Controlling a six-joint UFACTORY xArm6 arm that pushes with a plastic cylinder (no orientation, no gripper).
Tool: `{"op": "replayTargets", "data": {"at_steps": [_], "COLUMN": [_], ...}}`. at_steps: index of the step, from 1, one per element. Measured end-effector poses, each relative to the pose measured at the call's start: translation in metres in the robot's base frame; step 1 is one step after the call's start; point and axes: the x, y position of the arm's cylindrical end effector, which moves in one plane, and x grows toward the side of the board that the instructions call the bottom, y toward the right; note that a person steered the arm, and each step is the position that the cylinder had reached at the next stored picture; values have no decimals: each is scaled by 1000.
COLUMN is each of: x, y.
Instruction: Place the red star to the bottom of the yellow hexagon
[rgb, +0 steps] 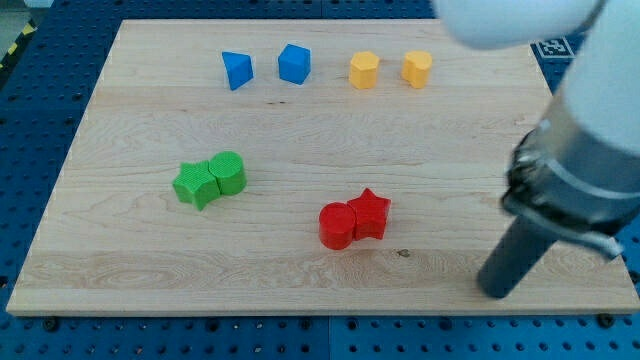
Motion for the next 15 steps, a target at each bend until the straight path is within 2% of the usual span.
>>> {"op": "replayTargets", "data": {"at_steps": [1, 4, 7, 10, 12, 15], "x": [2, -23, -55, -78, -61, -78], "y": [-62, -104, -102, -55, -109, -105]}}
